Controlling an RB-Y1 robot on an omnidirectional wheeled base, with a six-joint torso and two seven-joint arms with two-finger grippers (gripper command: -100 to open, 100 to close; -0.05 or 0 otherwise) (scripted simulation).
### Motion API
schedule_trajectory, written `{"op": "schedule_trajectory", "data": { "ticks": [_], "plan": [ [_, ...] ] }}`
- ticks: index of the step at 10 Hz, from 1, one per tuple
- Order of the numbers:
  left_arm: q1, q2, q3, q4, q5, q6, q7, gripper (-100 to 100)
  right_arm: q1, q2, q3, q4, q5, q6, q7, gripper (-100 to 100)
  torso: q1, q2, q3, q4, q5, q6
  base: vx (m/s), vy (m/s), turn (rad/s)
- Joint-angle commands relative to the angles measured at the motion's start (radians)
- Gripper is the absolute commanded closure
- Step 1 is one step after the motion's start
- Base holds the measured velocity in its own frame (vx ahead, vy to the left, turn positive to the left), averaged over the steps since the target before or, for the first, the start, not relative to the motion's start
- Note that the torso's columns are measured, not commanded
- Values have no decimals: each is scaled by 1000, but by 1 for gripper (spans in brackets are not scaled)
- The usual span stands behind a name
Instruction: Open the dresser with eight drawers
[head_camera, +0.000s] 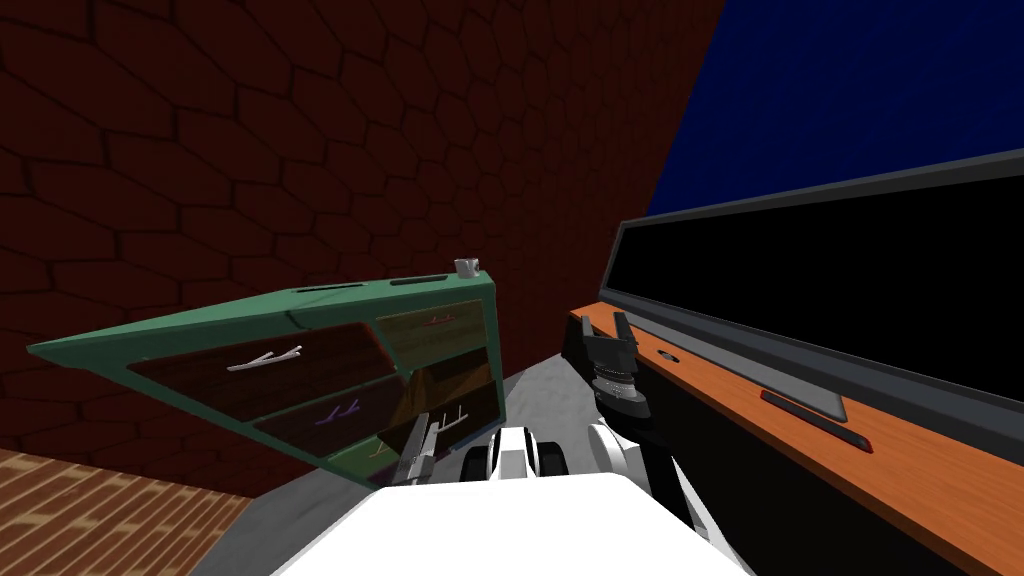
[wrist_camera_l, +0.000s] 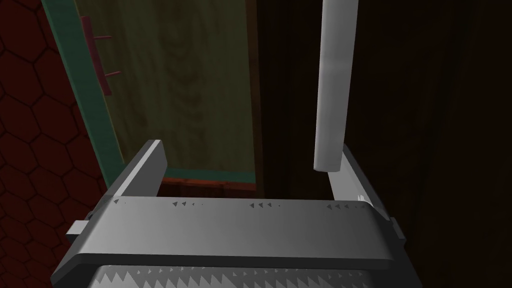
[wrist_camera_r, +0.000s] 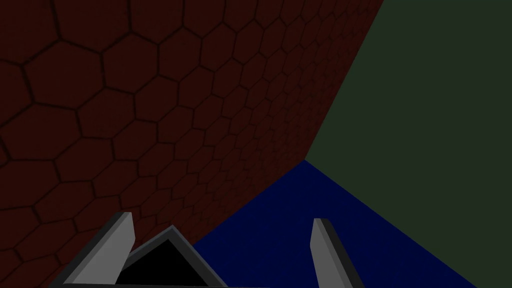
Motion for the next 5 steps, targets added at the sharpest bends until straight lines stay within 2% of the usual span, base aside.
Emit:
{"op": "schedule_trajectory", "data": {
  "ticks": [1, 5],
  "plan": [
    [0, 0, 0, 1, 0, 1, 0, 0, 0, 0, 0, 0, 0, 0, 0, 0, 0, 0, 0, -1, 1, 0, 0, 0, 0],
    [0, 0, 0, 3, 0, 3, 0, 0, 0, 0, 0, 0, 0, 0, 0, 0, 1, -3, -1, -2, 2, 1, 0, 0, 0]
  ]
}}
